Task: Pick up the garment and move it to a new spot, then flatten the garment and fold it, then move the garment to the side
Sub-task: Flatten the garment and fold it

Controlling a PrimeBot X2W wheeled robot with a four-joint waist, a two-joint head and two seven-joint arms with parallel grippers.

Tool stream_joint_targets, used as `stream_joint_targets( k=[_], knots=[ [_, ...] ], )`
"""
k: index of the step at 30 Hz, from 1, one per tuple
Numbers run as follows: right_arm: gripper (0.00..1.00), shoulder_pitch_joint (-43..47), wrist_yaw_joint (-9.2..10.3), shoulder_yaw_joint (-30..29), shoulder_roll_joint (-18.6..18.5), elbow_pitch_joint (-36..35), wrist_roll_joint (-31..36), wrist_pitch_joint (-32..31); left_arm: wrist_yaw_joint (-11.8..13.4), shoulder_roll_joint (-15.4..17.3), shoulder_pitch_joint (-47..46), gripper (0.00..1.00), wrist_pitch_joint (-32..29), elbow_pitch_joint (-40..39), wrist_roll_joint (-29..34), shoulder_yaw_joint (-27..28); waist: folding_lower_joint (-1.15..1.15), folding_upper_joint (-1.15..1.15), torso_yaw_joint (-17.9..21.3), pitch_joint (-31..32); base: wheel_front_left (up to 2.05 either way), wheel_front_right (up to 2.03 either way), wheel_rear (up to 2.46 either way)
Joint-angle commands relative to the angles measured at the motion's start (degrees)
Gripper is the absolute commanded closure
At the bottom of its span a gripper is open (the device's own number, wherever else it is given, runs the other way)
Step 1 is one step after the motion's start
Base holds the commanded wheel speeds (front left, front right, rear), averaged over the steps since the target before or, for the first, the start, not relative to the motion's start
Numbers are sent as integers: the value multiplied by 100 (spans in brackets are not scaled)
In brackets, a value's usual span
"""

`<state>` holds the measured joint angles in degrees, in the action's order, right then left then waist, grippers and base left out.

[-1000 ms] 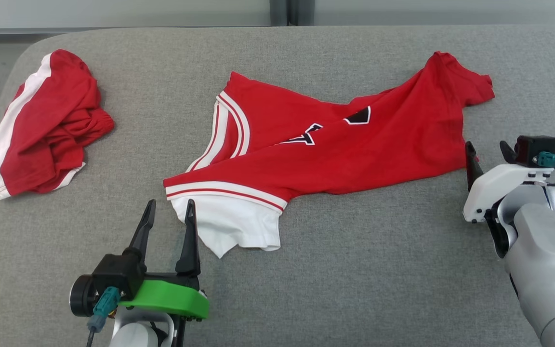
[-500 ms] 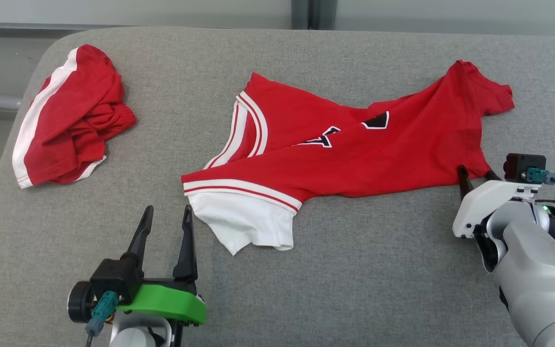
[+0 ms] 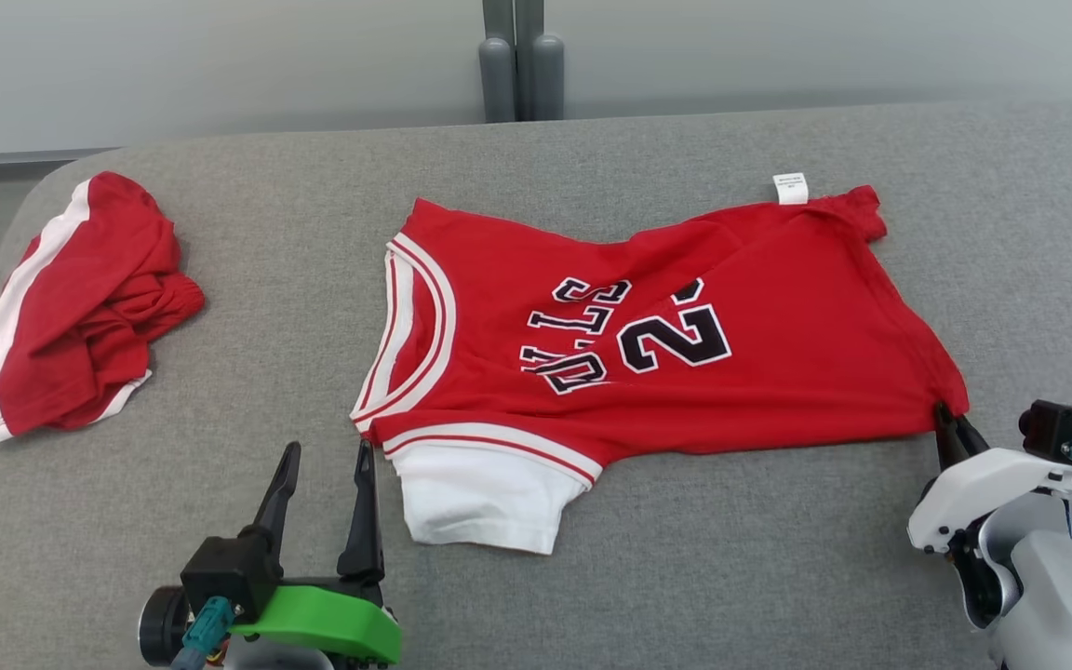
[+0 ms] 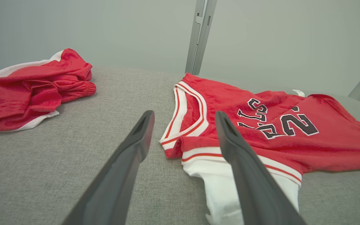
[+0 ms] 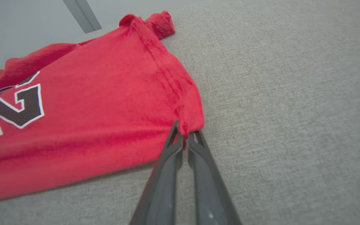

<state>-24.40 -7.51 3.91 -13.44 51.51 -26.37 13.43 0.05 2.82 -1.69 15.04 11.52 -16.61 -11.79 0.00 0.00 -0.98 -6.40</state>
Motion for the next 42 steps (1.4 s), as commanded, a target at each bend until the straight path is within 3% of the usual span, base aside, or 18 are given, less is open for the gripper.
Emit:
stream_joint_targets(
  k=[1,6,8,9,17,23,36,37,38,39,40,41,42],
  knots=[
    [100,144,4,-48,-46,-88,-6,-17,5,14,74,0,20,19,5,-10,0,0,37,12,0,0,0],
    [100,424,4,-249,21,-355,41,-62,-16,14,69,0,20,33,9,0,0,0,36,-9,0,0,0],
    [46,494,4,-339,31,-467,122,-46,-30,14,92,0,20,55,16,9,0,0,41,-7,0,0,0],
    [0,531,4,-386,49,-541,159,-21,-43,14,107,0,20,66,4,-2,0,0,44,-2,0,0,0],
    [0,824,4,-851,135,-1194,536,61,-287,14,287,0,-38,237,-277,-299,0,0,109,82,0,0,0],
    [0,1084,4,-1282,359,-2159,870,93,-425,16,412,0,-472,521,-664,-484,0,0,212,128,0,0,0],
    [0,1380,3,-1468,840,-3471,1201,-331,-635,37,-138,0,-409,1407,-1000,-621,0,0,332,81,0,0,0],
    [0,1391,4,-1486,857,-3507,1207,-345,-662,36,-177,11,-365,1445,-1023,-657,0,0,321,81,0,0,0],
    [0,1402,3,-1503,877,-3547,1226,-353,-672,34,-216,42,-341,1500,-1056,-725,0,0,302,84,0,0,0],
    [0,1407,3,-1511,895,-3575,1226,-348,-694,34,-242,58,-316,1548,-1072,-769,0,0,285,86,0,0,0],
    [0,1418,3,-1531,913,-3604,1230,-342,-707,34,-286,83,-293,1606,-1068,-825,0,0,260,92,0,0,0],
    [0,1430,3,-1542,927,-3618,1239,-342,-719,36,-313,100,-271,1653,-1074,-872,0,0,241,100,0,0,0],
    [0,1444,3,-1545,945,-3629,1237,-347,-724,39,-346,100,-257,1711,-1092,-933,0,0,218,109,0,0,0]
  ],
)
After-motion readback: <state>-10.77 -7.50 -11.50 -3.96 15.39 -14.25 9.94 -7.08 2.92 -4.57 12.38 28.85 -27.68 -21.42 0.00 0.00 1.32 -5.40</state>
